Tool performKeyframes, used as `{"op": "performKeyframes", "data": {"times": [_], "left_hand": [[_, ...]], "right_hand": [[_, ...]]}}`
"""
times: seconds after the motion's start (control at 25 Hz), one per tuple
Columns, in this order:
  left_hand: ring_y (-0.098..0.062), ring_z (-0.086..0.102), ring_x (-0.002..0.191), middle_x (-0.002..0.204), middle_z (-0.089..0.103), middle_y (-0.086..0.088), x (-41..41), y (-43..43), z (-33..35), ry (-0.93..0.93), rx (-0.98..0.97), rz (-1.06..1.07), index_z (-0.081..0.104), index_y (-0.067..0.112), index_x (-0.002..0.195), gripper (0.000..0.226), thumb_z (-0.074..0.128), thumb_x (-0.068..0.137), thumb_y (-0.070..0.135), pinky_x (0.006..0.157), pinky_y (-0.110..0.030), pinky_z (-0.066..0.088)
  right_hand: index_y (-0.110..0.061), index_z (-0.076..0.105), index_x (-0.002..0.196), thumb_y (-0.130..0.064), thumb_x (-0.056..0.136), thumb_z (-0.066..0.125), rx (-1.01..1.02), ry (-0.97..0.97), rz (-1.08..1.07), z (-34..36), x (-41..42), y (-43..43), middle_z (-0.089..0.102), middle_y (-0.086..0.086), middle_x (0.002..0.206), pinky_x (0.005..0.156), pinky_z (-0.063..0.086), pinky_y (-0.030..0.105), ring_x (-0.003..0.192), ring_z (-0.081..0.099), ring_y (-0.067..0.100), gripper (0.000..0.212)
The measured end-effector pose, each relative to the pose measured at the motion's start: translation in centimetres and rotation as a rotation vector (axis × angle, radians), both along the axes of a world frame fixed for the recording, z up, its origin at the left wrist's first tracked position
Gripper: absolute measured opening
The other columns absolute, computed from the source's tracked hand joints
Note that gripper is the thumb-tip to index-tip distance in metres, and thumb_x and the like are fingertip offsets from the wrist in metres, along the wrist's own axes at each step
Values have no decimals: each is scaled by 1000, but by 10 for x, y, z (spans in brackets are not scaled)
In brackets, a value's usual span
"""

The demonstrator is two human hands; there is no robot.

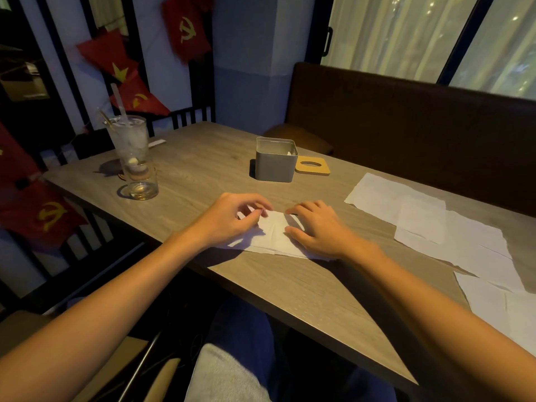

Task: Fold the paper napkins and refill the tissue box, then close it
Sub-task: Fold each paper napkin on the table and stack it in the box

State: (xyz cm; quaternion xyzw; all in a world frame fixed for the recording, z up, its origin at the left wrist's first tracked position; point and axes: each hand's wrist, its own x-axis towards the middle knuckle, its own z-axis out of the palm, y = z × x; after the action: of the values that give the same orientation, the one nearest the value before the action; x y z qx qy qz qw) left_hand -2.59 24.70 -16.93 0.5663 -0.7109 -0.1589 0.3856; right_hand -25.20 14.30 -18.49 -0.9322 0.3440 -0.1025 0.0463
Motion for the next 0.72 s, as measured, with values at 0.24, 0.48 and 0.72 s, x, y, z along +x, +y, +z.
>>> {"op": "performKeyframes", "data": {"times": [0.24, 0.48, 0.72], "left_hand": [[-12, 35, 139, 156, 36, 15, 4, -1, -13, -488, 289, 84, 40, 44, 146, 81, 61, 76, 78, 115, -46, 36], [-8, 30, 143, 155, 40, 15, 3, 9, -12, -547, 199, -80, 49, 41, 143, 76, 57, 77, 79, 120, -39, 19], [-15, 42, 137, 150, 47, 7, 9, -7, -4, -213, 219, 122, 45, 34, 146, 67, 45, 91, 71, 113, -50, 37]], "right_hand": [[-30, 50, 136, -50, 95, 53, 156, -51, -26, -1, -2, -6, 49, -6, 146, 110, 38, 42, 130, 43, 17, 45], [-23, 58, 131, -34, 95, 63, 293, -188, -51, 4, -5, -15, 58, -3, 132, 97, 47, 27, 115, 52, 12, 38], [-17, 71, 109, -35, 97, 61, 369, -112, -65, 20, 0, -27, 66, -4, 102, 70, 48, 14, 89, 61, 14, 24]]}}
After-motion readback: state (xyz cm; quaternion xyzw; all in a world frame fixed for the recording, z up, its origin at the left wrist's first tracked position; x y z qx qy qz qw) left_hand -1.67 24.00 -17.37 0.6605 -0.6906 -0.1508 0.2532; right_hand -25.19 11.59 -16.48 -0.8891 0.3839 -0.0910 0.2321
